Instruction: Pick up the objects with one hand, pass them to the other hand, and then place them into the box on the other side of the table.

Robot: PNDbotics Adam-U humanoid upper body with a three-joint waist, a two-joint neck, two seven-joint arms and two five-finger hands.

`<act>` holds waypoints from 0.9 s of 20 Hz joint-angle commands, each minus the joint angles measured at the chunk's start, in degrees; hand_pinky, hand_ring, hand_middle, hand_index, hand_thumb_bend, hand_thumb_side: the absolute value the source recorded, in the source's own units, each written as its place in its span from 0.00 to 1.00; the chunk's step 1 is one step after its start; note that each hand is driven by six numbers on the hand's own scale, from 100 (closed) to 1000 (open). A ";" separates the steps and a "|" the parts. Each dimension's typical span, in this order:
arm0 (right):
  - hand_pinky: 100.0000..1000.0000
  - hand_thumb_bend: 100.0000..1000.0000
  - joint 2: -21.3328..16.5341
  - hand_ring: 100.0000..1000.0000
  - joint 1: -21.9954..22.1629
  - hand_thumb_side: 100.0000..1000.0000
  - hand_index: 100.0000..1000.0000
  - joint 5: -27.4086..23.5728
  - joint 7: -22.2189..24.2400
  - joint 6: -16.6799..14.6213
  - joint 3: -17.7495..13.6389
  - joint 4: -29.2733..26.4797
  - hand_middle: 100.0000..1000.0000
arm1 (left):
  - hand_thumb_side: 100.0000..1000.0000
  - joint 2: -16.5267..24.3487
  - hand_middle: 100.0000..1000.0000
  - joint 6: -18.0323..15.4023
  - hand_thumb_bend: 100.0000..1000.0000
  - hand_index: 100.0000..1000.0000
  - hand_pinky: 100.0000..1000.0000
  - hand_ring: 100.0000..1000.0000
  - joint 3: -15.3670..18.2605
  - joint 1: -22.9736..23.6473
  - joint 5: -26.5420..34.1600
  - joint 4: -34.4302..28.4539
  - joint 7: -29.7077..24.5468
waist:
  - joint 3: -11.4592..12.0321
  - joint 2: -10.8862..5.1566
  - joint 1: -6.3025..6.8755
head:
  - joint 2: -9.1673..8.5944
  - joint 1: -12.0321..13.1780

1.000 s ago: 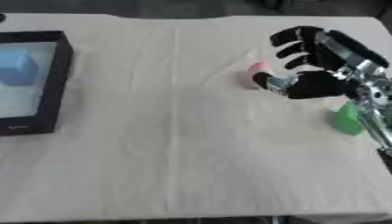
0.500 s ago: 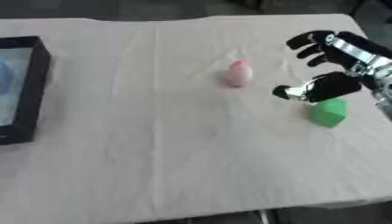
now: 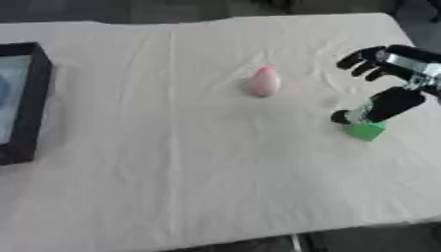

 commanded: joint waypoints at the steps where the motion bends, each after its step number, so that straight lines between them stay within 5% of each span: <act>1: 0.83 0.52 -3.16 0.85 -0.88 0.03 0.85 1.20 -0.14 -0.35 -1.29 1.48 0.83 | 0.56 0.69 0.71 -0.06 0.02 0.76 0.67 0.81 0.53 -0.57 -0.43 -1.28 0.30 | -0.04 -0.66 0.09 | -0.52 0.13; 18: 0.88 0.49 -4.78 0.88 -1.65 0.00 0.86 6.93 7.08 -4.67 -0.32 10.93 0.86 | 0.56 0.66 0.71 0.94 0.00 0.75 0.67 0.81 0.68 -0.35 0.09 -1.13 1.41 | 0.09 -0.09 0.71 | -0.82 -0.67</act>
